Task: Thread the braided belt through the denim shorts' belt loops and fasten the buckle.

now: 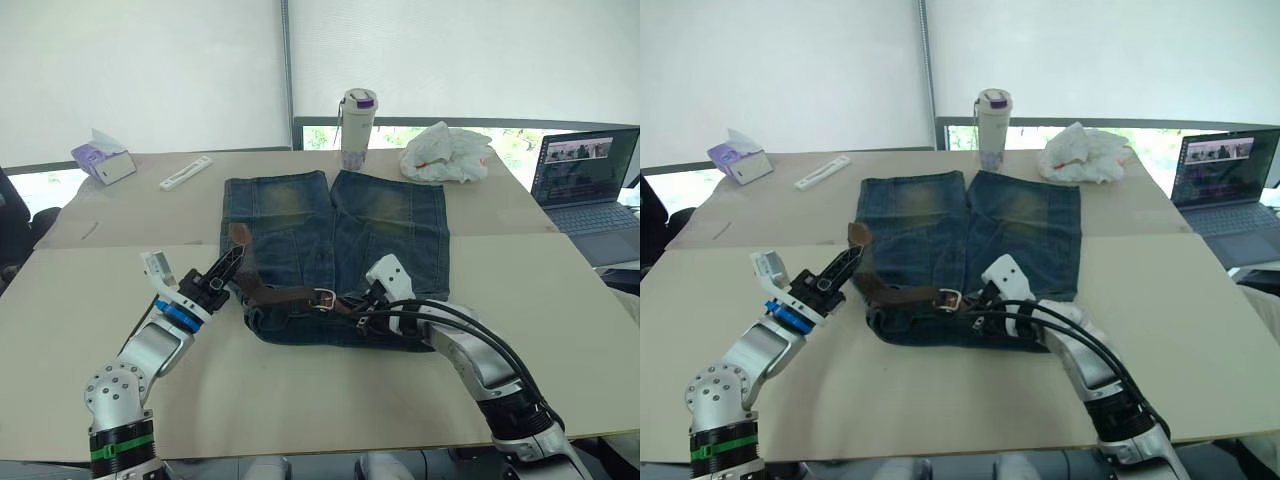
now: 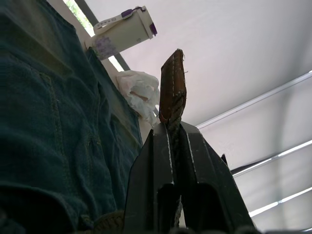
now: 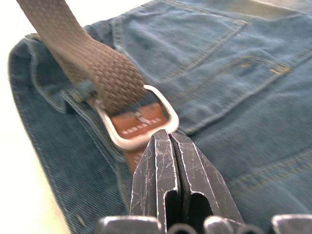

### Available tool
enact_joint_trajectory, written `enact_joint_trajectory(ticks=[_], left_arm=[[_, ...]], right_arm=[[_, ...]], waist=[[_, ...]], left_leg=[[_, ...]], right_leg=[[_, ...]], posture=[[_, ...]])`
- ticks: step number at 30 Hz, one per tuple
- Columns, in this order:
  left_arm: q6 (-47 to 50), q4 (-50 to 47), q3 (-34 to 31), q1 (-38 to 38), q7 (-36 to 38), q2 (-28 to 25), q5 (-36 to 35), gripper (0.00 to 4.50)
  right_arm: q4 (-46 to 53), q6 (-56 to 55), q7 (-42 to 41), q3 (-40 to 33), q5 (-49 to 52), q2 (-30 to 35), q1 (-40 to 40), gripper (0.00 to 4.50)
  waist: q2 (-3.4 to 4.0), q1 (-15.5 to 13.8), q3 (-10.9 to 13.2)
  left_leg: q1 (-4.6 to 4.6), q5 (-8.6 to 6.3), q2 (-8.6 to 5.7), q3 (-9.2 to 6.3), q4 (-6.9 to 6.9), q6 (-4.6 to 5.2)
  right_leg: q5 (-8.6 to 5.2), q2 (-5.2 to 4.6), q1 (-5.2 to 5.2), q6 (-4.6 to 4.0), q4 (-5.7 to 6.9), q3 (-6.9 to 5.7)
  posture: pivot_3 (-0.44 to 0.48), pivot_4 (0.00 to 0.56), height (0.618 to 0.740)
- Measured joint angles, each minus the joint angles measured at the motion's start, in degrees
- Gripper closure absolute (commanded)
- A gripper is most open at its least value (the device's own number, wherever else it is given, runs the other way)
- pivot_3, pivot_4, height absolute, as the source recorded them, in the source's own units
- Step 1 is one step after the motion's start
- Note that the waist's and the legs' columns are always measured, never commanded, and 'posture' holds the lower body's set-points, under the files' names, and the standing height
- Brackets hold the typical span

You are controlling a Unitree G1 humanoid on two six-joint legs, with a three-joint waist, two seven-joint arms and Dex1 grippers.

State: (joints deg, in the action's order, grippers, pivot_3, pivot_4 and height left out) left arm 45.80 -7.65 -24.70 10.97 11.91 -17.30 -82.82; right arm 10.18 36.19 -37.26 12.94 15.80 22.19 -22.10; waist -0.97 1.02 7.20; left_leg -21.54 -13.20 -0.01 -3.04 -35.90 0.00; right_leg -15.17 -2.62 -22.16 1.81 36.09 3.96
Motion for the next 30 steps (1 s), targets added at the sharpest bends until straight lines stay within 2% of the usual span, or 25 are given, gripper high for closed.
enact_joint_trajectory(ticks=[30], left_arm=[[0.41, 3.42, -0.57, -1.86, 4.77, -3.35, 4.06, 4.5]], right_arm=[[-3.81, -3.77, -1.33, 4.51, -5.37, -4.53, -3.04, 4.42]], waist=[[0.03, 0.2, 0.02]], left_leg=[[0.02, 0.0, 0.03, -0.02, 0.04, -0.01]], right_leg=[[0.0, 0.0, -0.03, -0.01, -0.01, 0.0]], posture=[[0.0, 0.15, 0.74]])
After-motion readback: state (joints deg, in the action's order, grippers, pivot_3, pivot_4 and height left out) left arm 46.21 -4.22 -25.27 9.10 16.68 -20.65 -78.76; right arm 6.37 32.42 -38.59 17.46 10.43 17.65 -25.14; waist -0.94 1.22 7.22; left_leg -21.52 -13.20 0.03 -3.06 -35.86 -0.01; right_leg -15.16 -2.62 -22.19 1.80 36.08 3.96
